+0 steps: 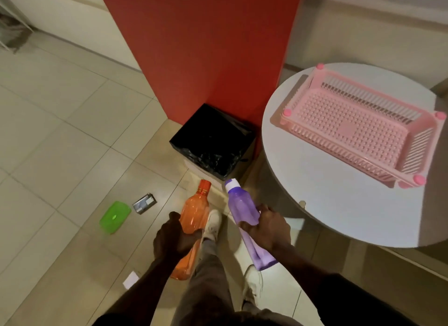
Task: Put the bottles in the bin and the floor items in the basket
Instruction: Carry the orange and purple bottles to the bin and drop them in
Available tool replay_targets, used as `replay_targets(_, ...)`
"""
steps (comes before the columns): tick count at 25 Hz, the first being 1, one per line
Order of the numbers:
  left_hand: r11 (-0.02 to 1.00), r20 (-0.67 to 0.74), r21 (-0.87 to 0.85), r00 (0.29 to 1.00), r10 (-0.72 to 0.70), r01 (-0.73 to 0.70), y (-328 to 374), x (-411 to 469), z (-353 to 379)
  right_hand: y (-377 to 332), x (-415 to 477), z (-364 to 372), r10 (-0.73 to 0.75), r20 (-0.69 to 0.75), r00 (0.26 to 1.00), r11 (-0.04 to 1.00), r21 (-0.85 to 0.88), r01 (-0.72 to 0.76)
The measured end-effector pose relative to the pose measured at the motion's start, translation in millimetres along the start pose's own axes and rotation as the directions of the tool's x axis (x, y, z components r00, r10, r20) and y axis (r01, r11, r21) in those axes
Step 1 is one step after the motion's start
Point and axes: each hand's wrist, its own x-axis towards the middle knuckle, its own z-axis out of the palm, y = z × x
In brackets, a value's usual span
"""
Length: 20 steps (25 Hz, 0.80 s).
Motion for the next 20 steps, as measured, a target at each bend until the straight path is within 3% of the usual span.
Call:
replay_targets(8,0.998,0.187,-0.041,0.981,0.055,-0.048,54,195,-29,-71,128,-5,0.33,0.029,0.943,0.939,0.088,-0.332)
replay_targets(16,0.998,0.218,-0.042,0.974,0.053,-0.045,108,363,-37,-131,274,2,0.357,0.07,0.932,0.932,0.045,-0.36)
replay_targets(20,0.997,0.2,-0.059,0.978,0.062,-0.051,118,428,-19,-139,351,12,0.392,0.1,0.915,0.904,0.142,-0.403)
